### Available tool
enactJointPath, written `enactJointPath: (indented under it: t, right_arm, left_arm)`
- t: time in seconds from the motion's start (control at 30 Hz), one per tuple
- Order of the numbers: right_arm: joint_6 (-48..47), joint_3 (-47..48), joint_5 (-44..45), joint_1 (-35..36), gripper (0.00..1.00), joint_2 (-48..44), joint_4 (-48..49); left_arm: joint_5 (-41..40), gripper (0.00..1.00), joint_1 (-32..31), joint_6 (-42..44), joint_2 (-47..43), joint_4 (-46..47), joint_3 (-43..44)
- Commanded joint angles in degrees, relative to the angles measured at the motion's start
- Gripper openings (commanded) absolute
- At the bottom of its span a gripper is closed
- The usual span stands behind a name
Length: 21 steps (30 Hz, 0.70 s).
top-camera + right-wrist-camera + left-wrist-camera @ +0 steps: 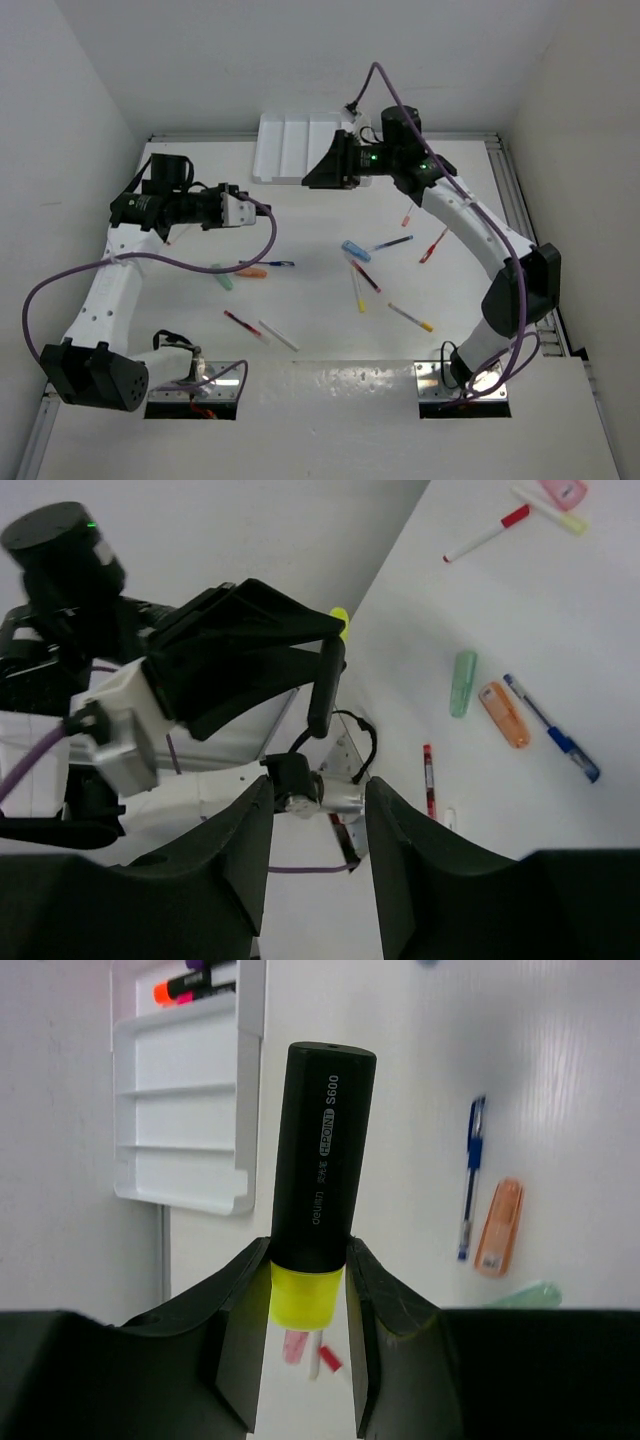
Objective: Sort the stationery into containers
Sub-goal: Pass the stationery from the left arm to the right
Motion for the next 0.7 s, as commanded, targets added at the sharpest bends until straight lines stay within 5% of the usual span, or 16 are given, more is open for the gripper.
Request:
enactJointPath:
  t: [0.0, 0.23, 0.67]
  right_arm:
    - [2.0, 2.8, 3.3, 3.3, 0.41, 1.5, 0.0]
    - [3.5, 3.5, 4.1, 6.9, 0.44, 3.5, 0.2]
    - [-3.8, 5.6, 7.6, 9.6, 0.39, 3.2, -5.2]
  left_arm:
    - [4.5, 0.05, -2.5, -15.5, -0.1, 4.8, 3.8]
    - [1.5, 0.05, -7.1, -26.0, -0.4, 11.2, 4.0]
    - [-3.8, 0.04, -12.8, -26.8, 2.1, 10.1, 5.8]
